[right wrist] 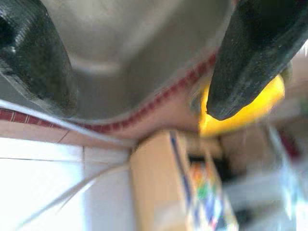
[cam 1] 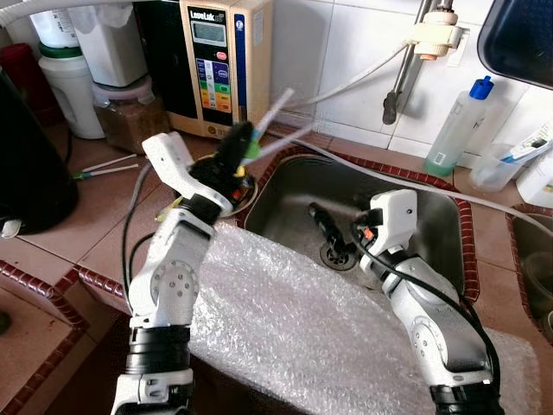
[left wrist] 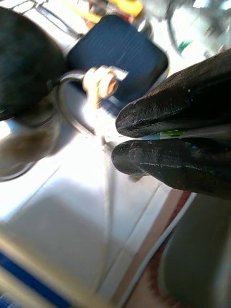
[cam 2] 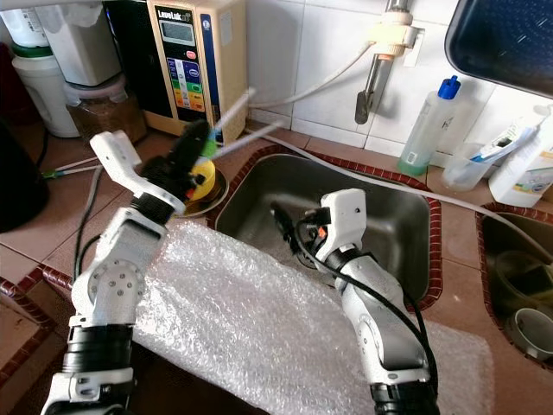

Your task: Kitchen organization

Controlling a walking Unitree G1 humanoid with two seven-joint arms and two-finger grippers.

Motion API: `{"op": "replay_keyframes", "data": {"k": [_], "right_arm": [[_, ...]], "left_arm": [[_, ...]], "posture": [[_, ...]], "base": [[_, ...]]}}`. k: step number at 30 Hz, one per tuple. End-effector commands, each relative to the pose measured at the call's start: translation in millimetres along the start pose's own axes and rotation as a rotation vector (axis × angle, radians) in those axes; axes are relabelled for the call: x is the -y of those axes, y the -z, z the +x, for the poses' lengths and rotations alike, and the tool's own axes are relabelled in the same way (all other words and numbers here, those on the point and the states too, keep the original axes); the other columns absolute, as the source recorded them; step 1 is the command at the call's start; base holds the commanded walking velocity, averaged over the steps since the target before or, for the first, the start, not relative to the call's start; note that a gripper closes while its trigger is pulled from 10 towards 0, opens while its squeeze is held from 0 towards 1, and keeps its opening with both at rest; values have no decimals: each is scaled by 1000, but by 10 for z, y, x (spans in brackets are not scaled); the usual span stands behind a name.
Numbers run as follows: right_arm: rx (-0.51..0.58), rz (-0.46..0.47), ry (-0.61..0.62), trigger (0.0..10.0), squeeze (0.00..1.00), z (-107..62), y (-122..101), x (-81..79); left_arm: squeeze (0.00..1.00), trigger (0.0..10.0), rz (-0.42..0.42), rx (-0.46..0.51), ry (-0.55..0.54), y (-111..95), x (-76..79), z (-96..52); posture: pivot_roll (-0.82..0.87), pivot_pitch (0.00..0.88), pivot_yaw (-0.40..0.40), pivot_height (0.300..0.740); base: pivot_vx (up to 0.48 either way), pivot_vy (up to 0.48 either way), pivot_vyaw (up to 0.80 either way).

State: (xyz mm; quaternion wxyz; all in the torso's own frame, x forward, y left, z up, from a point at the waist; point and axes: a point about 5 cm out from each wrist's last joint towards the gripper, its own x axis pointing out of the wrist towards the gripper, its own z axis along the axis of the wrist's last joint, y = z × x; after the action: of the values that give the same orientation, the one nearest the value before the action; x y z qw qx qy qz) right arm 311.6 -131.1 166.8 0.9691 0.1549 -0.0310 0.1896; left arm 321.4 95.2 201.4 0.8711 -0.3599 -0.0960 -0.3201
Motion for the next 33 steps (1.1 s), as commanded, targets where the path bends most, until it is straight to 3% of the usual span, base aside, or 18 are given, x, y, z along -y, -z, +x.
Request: {"op": "replay_keyframes", "data": {"k": [1, 5, 13, 25, 33], "right_arm": [[40, 94, 32, 10000, 0, 39, -104, 70], [94, 420, 7, 10000, 0, 186, -197, 63], [43, 600, -53, 10000, 0, 168, -111, -62], [-23, 571, -96, 10000, 0, -106, -28, 9], [23, 625, -213, 10000, 0, -109, -126, -135]], "left_arm": [[0, 0, -19, -26, 71, 30, 114, 26], [0, 0, -30, -71, 115, 137, 184, 35], [0, 0, -43, -79, 118, 154, 203, 6], [0, 0, -5, -54, 57, 79, 83, 7], [0, 0, -16, -74, 71, 162, 138, 8]], "posture": [[15, 0, -26, 740], [18, 0, -26, 740], [21, 0, -29, 740], [11, 0, -29, 740], [11, 0, -26, 740]], "base": [[0, 0, 0], [0, 0, 0], [0, 0, 0], [0, 0, 0], [0, 0, 0]]}}
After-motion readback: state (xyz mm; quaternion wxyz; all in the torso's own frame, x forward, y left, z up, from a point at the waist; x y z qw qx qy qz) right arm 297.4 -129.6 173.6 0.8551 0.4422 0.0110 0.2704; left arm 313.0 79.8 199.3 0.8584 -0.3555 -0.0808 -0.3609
